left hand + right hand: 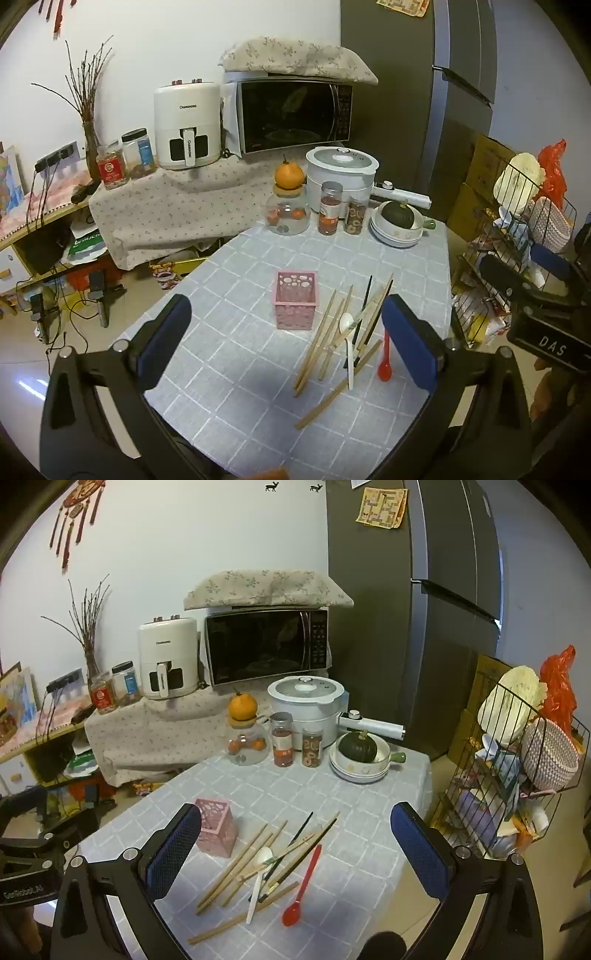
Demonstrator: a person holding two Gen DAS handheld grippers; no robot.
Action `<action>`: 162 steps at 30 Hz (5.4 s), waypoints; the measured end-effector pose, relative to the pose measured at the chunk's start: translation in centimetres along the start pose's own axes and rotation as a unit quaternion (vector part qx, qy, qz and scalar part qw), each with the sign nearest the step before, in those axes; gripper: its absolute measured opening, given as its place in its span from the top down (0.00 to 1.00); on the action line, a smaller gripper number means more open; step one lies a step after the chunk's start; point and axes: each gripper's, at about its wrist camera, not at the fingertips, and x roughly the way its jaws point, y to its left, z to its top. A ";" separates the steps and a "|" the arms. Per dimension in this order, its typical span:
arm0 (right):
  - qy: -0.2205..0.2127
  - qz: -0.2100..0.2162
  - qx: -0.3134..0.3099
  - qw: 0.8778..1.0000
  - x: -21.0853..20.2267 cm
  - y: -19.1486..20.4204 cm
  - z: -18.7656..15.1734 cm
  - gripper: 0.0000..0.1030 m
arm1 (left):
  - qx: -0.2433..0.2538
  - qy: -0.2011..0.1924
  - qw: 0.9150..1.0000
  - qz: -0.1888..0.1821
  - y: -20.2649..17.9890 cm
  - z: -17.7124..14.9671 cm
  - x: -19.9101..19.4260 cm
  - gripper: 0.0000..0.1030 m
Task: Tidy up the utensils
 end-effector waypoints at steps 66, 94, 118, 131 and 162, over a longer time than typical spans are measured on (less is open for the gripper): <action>0.009 0.013 0.013 1.000 0.4 -0.1 -0.1 0.00 | -0.002 -0.003 1.000 -0.029 -1.1 -0.1 -0.2 0.01; 0.010 0.015 0.013 1.000 0.4 -0.1 -0.2 0.00 | -0.002 -0.002 1.000 -0.029 -1.1 -0.1 -0.2 0.01; 0.162 0.016 0.035 0.986 10.3 -2.6 0.4 0.00 | 0.016 0.140 0.986 -0.087 -1.2 0.4 9.8 0.01; 0.305 0.042 0.121 0.944 20.1 -7.7 -4.6 0.03 | -0.020 0.269 0.945 -0.187 -3.7 -2.2 17.4 0.26; 0.372 0.052 0.184 0.908 25.3 -13.2 -8.5 0.22 | 0.137 0.375 0.907 -0.134 -13.1 -4.8 32.5 0.88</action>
